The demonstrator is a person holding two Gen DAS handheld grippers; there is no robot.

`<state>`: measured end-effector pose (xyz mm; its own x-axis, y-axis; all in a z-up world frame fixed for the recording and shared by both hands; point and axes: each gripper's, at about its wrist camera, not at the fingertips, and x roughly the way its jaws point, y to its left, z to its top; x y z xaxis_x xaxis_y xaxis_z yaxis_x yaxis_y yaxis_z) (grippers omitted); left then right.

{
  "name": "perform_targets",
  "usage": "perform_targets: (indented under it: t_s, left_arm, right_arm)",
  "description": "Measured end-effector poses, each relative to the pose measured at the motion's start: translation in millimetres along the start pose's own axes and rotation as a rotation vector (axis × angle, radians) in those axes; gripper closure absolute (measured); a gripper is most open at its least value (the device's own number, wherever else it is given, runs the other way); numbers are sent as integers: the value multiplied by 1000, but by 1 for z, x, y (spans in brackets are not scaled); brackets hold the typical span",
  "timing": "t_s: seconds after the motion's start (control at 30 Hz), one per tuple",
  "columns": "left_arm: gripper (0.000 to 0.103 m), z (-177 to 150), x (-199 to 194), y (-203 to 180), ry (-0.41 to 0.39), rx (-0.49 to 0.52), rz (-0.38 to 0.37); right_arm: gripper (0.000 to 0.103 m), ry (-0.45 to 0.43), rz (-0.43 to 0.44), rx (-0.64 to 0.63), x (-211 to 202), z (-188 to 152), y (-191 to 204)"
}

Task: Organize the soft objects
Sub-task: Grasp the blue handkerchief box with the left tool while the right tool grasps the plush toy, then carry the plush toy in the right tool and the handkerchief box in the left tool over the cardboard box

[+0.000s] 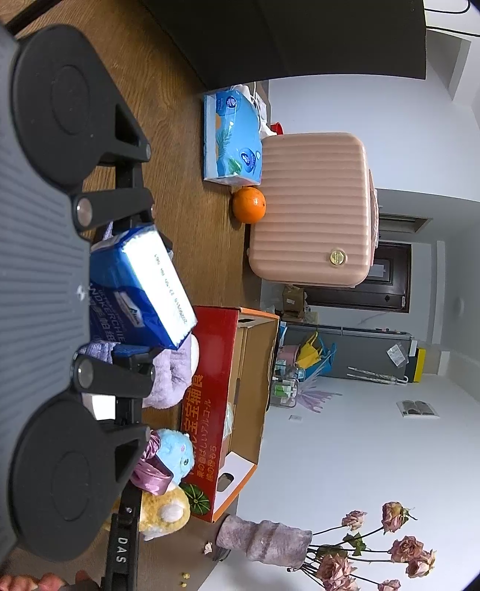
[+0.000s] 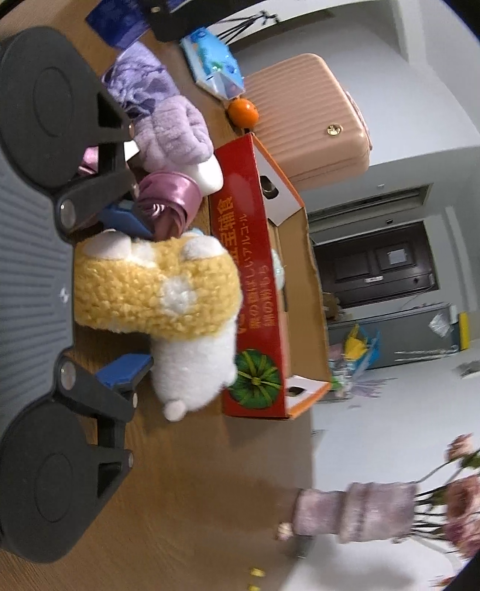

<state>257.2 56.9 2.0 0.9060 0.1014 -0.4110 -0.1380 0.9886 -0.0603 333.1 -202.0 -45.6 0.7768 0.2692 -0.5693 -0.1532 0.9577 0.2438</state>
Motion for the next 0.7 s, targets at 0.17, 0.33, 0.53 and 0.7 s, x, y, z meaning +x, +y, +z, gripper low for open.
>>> perform_targets:
  t_s: [0.17, 0.33, 0.53, 0.7]
  left_arm:
    - [54, 0, 0, 0, 2, 2, 1]
    - [54, -1, 0, -1, 0, 4, 1]
    - [54, -1, 0, -1, 0, 4, 0]
    - [54, -2, 0, -2, 0, 8, 1]
  right_arm:
    - [51, 33, 22, 83, 7, 1, -13]
    - [55, 23, 17, 83, 5, 0, -14]
    - [57, -21, -2, 61, -3, 2, -13]
    - [57, -65, -20, 72, -11, 4, -17]
